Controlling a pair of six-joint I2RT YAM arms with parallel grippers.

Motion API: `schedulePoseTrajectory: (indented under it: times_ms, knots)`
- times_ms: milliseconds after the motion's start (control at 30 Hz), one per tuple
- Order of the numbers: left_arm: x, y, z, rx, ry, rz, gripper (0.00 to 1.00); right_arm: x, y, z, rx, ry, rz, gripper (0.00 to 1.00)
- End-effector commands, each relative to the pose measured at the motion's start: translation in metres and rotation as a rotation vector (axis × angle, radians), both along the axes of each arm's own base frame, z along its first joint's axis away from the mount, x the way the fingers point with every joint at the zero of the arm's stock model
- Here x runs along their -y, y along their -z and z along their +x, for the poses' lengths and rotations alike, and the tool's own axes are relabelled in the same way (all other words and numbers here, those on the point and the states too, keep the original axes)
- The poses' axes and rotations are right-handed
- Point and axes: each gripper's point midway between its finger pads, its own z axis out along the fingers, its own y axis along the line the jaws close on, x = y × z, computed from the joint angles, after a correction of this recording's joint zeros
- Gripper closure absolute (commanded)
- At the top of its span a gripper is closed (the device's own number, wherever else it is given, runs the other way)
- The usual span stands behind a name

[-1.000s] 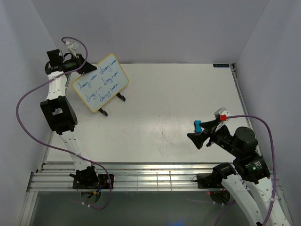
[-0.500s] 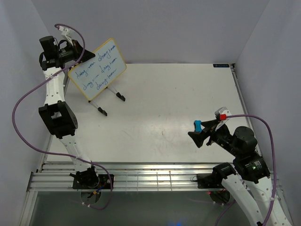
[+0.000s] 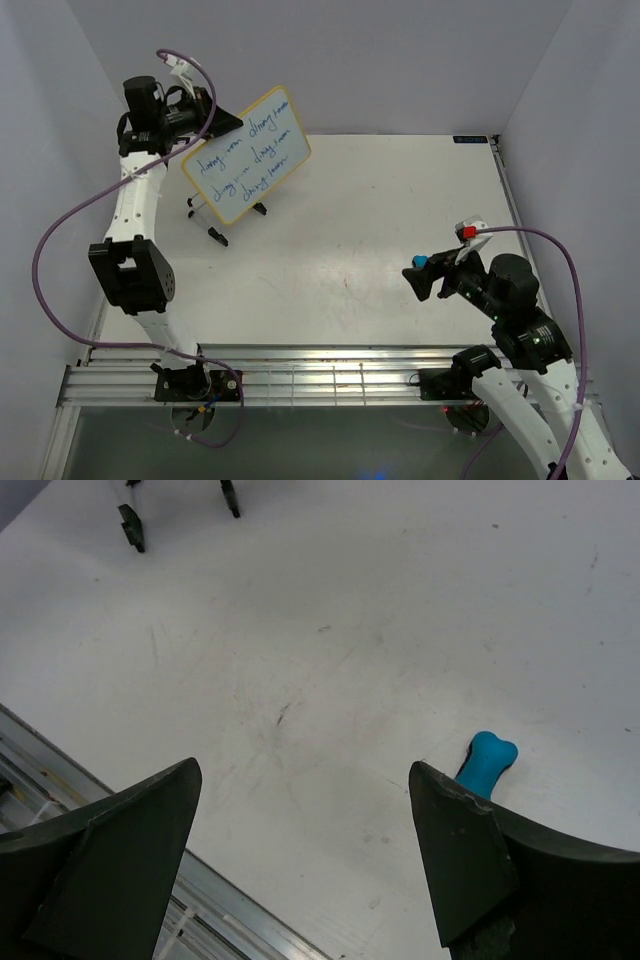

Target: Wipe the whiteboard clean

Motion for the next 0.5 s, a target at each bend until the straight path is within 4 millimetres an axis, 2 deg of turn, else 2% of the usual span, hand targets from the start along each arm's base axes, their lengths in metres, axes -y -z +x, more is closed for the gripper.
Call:
schedulePoseTrajectory:
  times_ms: [0, 33, 67, 133, 167, 200, 233, 267, 300, 367, 400, 433, 467]
  knots:
    - [0.029, -0.010, -0.039, -0.053, 0.020, -0.072, 1.00, 0.015, -0.014, 0.017, -0.035, 0.138, -0.015, 0.10]
    - [0.042, -0.012, -0.052, -0.035, 0.036, -0.067, 1.00, 0.017, -0.009, 0.023, -0.061, 0.166, -0.029, 0.10]
    - [0.050, 0.025, -0.061, -0.124, 0.031, -0.066, 1.00, 0.019, -0.008, 0.026, -0.074, 0.189, -0.033, 0.10]
    - [0.075, 0.043, -0.080, -0.154, 0.044, -0.069, 1.00, 0.025, -0.001, 0.036, -0.103, 0.251, -0.040, 0.10]
    - [0.082, 0.039, -0.096, -0.138, 0.046, -0.080, 1.00, 0.024, 0.002, 0.038, -0.115, 0.256, -0.043, 0.10]
    - [0.088, 0.071, -0.108, -0.197, 0.048, -0.085, 1.00, 0.024, 0.007, 0.041, -0.126, 0.262, -0.049, 0.10]
    - [0.099, 0.080, -0.117, -0.224, 0.043, -0.094, 1.00, 0.023, 0.016, 0.045, -0.156, 0.266, -0.062, 0.10]
    - [0.103, 0.082, -0.129, -0.219, 0.048, -0.093, 1.00, 0.022, 0.020, 0.047, -0.170, 0.272, -0.066, 0.10]
    - [0.105, 0.104, -0.137, -0.263, 0.038, -0.080, 1.00, 0.023, 0.022, 0.050, -0.170, 0.283, -0.066, 0.10]
    - [0.113, 0.113, -0.149, -0.257, 0.029, -0.053, 1.00, 0.025, 0.033, 0.054, -0.191, 0.307, -0.077, 0.10]
    - [0.113, 0.127, -0.156, -0.282, 0.017, -0.039, 1.00, 0.029, 0.037, 0.058, -0.198, 0.337, -0.090, 0.10]
    - [0.114, 0.132, -0.159, -0.279, -0.002, -0.021, 1.00, 0.032, 0.041, 0.059, -0.212, 0.359, -0.102, 0.10]
    - [0.112, 0.128, -0.164, -0.259, -0.016, -0.018, 1.00, 0.036, 0.043, 0.060, -0.220, 0.378, -0.114, 0.10]
